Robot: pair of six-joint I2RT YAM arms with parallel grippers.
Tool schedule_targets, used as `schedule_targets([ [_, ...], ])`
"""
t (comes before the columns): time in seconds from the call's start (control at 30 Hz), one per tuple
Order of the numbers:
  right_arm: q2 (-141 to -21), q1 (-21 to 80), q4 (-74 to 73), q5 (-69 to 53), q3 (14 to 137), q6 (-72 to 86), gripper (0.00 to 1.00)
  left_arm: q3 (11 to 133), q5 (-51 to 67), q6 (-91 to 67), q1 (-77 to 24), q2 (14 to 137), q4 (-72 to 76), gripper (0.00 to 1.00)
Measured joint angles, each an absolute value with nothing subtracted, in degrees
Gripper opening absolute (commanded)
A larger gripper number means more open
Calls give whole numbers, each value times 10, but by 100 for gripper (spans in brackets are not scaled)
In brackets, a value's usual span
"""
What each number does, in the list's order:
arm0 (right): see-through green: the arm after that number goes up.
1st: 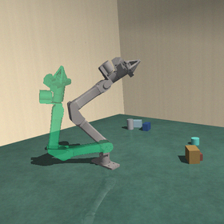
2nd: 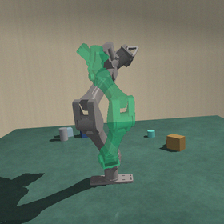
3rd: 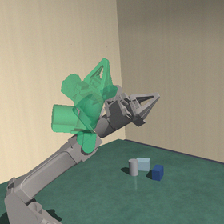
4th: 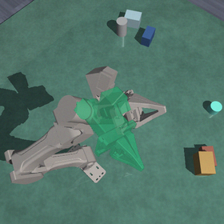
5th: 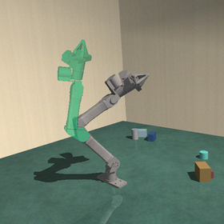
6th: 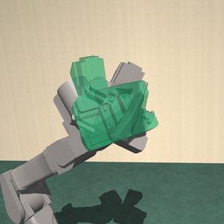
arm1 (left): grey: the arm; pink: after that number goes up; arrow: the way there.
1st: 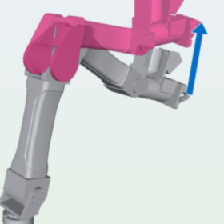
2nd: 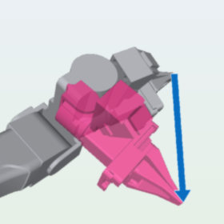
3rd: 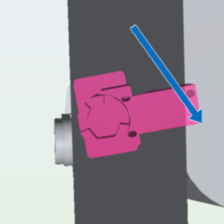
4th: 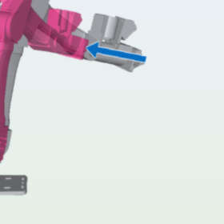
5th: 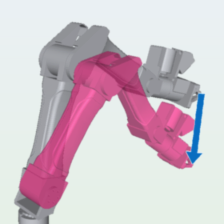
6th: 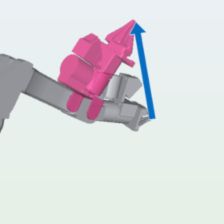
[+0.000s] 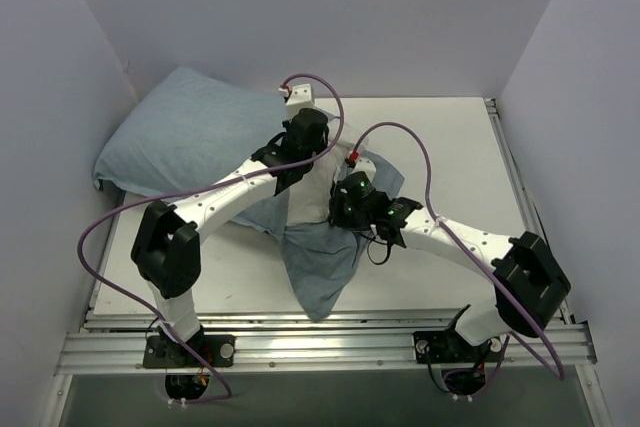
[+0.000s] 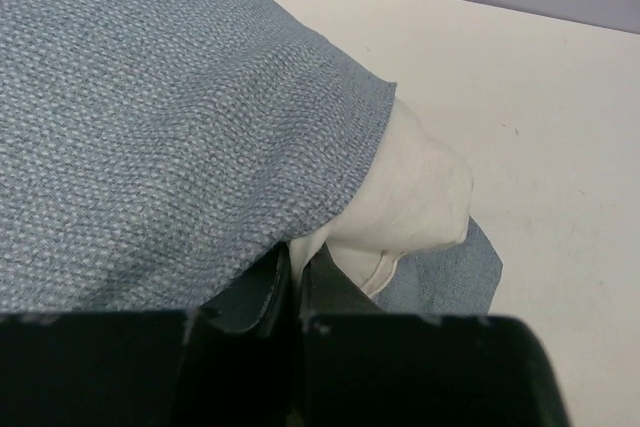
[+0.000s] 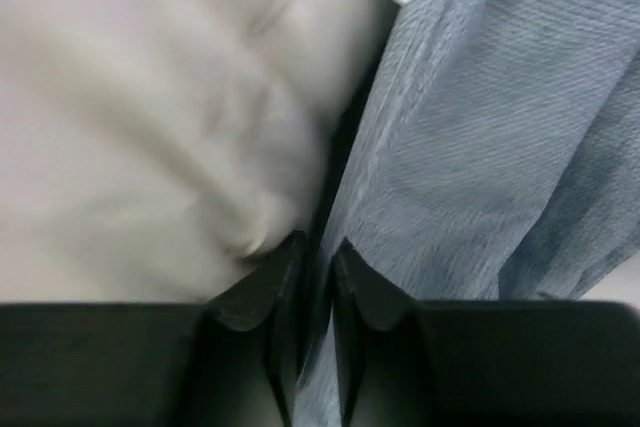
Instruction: Remove the pillowcase from the pillow
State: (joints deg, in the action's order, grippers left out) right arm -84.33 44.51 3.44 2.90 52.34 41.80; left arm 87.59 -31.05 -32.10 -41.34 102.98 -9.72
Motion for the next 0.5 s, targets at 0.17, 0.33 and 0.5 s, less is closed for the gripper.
schedule_targets([
  [0.17,-793,456,24,30,506,402,0,909,-345,-320,-418,1064,-85,2],
  [0.33,-740,454,4,41,491,385,0,979,-403,-303,-429,1112,-80,2],
  [0.5,-689,454,-7,54,460,380,0,993,-435,-296,-440,1128,-58,2],
])
